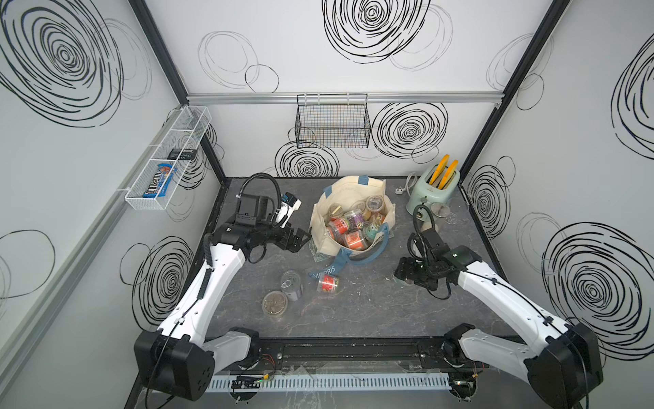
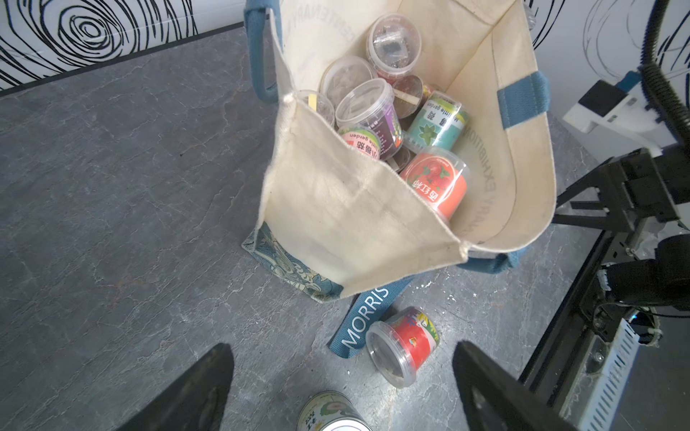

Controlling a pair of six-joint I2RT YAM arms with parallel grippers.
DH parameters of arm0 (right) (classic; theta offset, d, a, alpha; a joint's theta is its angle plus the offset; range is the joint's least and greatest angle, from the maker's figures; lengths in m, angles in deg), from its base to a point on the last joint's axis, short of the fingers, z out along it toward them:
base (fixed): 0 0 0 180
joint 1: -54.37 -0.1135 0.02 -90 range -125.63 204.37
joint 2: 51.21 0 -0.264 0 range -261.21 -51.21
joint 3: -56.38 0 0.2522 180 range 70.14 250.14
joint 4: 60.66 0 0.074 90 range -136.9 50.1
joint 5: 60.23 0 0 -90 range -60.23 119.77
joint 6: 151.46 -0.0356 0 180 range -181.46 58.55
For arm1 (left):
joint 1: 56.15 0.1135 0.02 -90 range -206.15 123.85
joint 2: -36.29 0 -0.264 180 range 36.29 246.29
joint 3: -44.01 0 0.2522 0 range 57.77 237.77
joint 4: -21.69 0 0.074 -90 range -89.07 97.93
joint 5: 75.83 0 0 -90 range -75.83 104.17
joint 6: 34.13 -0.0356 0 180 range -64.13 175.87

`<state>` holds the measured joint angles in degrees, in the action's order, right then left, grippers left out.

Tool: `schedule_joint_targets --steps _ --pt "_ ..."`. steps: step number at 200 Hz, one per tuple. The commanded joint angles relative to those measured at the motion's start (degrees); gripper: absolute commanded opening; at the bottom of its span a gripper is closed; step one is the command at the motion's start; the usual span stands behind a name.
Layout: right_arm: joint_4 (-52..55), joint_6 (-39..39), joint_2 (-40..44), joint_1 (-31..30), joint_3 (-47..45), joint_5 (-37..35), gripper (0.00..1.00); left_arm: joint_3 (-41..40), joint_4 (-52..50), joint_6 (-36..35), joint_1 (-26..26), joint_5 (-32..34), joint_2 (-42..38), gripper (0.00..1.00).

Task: Take out the seed jars from the canvas bag
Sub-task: Place the seed jar at the center of the board.

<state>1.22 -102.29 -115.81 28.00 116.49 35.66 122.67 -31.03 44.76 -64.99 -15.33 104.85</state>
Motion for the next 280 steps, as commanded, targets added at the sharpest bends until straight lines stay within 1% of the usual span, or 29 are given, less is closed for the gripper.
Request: schedule_joint_targets --steps 1,29,67,105,139,167,187,231,254,266,280 --pt "2.2 2.4 -2.2 2.2 0.1 -2.3 0.79 -1.2 1.2 -0.9 1.1 -0.7 -2.1 0.96" --pt "2.5 3.4 -4.6 4.0 -0.6 -3.2 0.79 -1.1 1.1 -0.8 1.4 -0.9 -2.7 0.96" --pt "3.7 4.0 -6.9 4.3 0.5 -5.8 0.8 -1.3 1.0 -1.0 1.5 -0.8 -3.1 0.96" --pt "2.9 4.5 -9.0 4.2 -0.5 -6.7 0.8 -1.5 1.4 -0.9 1.8 -0.8 -3.1 0.96" --pt "3.3 4.1 -10.1 4.2 0.5 -7.6 0.86 -2.0 1.2 -0.8 3.0 -1.0 -3.5 0.96" --pt "4.0 4.1 -8.8 4.2 2.6 -7.9 0.89 -2.4 1.2 -0.8 3.4 -1.2 -3.4 0.96" --pt "5.5 4.4 -7.7 4.3 5.2 -8.8 0.92 -2.3 1.2 -0.7 3.5 -1.4 -3.2 0.96" --pt "8.5 5.3 -5.7 4.3 14.0 -10.0 0.94 -2.2 1.2 -0.7 4.3 -1.4 -3.0 0.96" --pt "7.4 10.5 -4.6 4.3 20.6 -9.8 0.95 -3.0 1.2 -0.8 5.8 -1.9 -3.3 0.96" --pt "5.4 12.6 -4.2 4.2 23.6 -10.1 0.95 -3.7 1.3 -0.7 6.7 -2.7 -3.4 0.96" --pt "2.6 15.3 -4.7 4.1 27.7 -8.6 0.95 -4.2 1.4 -0.5 7.3 -3.3 -3.4 0.96"
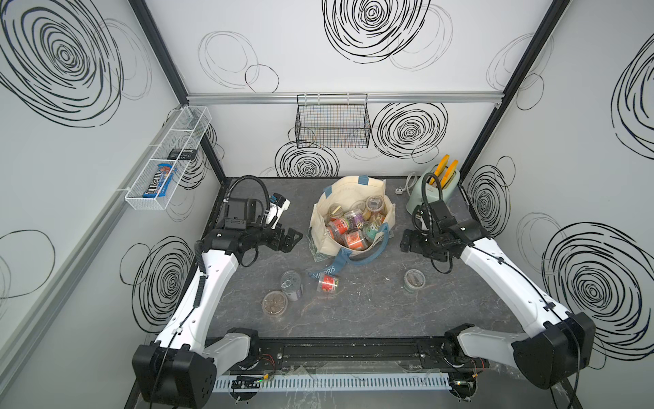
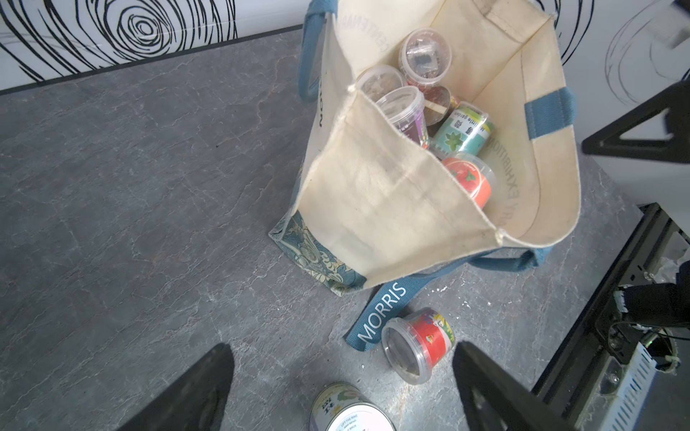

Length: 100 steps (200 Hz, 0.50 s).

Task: Take out the seed jars from the canvas bag
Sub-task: Place the seed jar at the center of the board, then pick up the seed jar from the canvas bag.

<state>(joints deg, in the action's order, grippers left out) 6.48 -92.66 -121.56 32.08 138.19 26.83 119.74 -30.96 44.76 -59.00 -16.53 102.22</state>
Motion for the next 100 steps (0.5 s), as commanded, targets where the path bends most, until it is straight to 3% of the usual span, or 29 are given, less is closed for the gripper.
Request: schedule_joint_targets --steps 1,40,100 --pt "-2.9 5.8 0.9 0.0 6.2 0.3 0.95 -1.3 1.4 -0.5 1.4 -2.1 -0.8 0.96" --pt "-3.6 10.9 -9.6 -3.7 18.6 5.2 0.95 -0.5 1.4 -0.6 1.8 -1.5 -0.5 0.96" --pt "0.4 18.0 -26.6 -10.6 36.3 4.6 0.92 -1.4 2.3 -0.2 2.9 -1.9 -0.4 0.96"
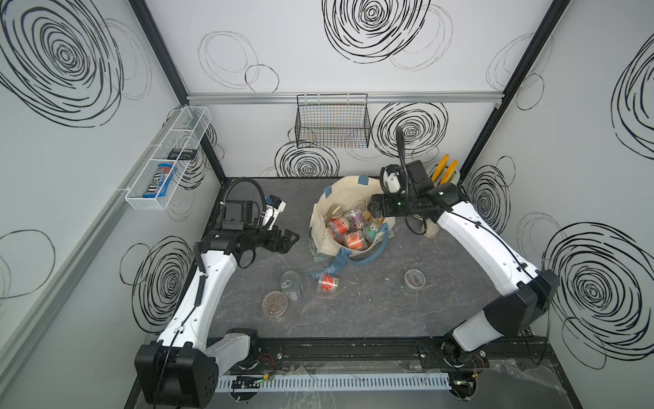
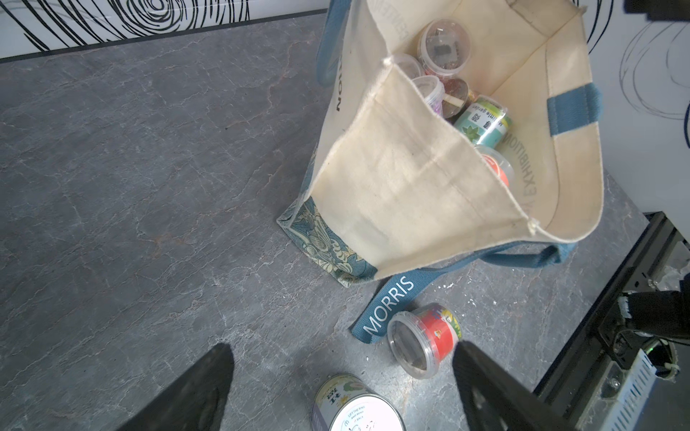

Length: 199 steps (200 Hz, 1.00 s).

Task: Take out the seed jars from the canvas bag
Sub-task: Pick up the seed jar from the canvas bag.

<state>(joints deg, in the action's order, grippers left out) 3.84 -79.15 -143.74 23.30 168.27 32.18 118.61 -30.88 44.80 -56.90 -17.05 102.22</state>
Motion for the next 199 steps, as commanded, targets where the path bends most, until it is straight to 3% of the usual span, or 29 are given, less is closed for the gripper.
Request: schedule_joint_targets --steps 1,85,162,199 --pt "3.1 4.5 -4.7 -1.8 6.5 -0.8 0.92 -0.3 2.2 -0.2 0.8 -1.4 -0.4 0.96" --pt "6.3 7.4 -18.7 -2.9 12.1 -1.9 0.87 -0.6 2.3 0.2 0.8 -1.8 -0.1 0.96" --pt "-2.3 11.5 -16.9 -1.5 0.5 1.4 0.86 -1.2 2.9 1.3 1.0 -1.8 -0.3 0.96" --pt "-4.7 12.3 -18.9 -1.5 1.0 -2.4 0.85 -1.0 3.4 2.0 1.0 -2.5 -0.2 0.96"
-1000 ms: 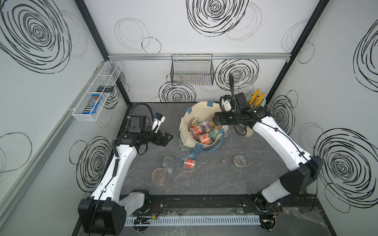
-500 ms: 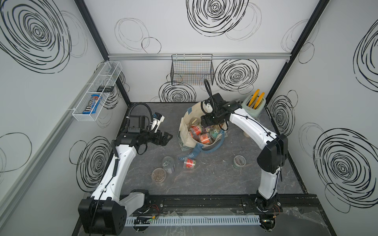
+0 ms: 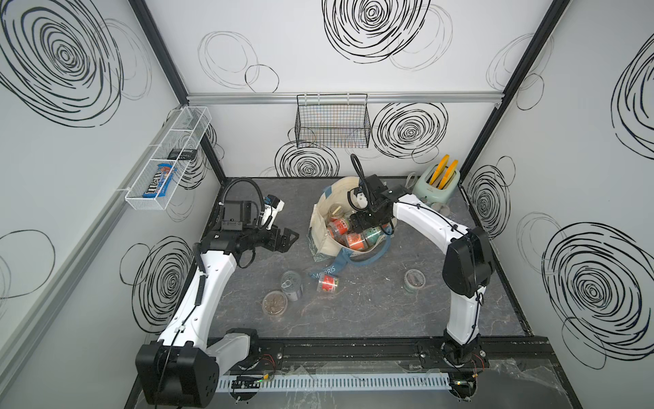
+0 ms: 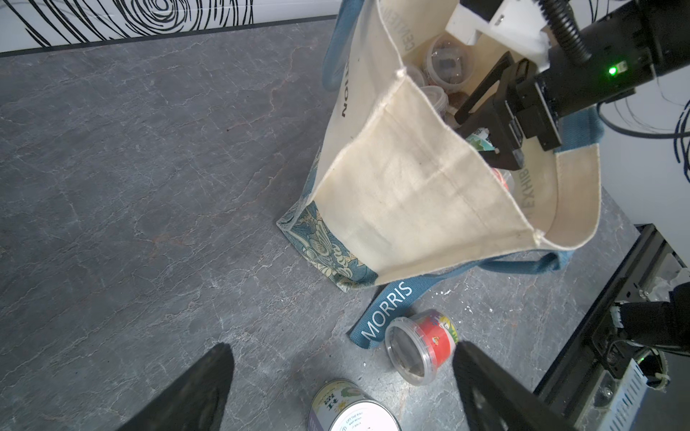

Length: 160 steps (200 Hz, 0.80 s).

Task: Take out the seed jars from the canvas bag
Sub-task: Pick up the seed jar from the canvas bag.

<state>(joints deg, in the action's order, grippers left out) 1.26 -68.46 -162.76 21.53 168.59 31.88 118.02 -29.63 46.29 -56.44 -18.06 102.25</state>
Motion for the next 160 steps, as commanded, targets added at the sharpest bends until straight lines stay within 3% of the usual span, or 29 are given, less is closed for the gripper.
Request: schedule_joint_targets --steps 1,56,160 --pt "-2.2 1.7 0.0 0.2 0.7 -2.1 0.85 -0.4 2.1 0.6 0.6 -1.5 -0.2 0.96" --pt "-4.7 3.6 -3.7 0.1 3.6 -2.0 0.82 -0.7 2.3 0.6 0.6 -1.6 -0.3 0.96" --pt "-10.2 13.5 -2.6 0.0 1.8 10.0 0.77 -0.7 2.8 0.9 0.6 -1.8 0.2 0.96"
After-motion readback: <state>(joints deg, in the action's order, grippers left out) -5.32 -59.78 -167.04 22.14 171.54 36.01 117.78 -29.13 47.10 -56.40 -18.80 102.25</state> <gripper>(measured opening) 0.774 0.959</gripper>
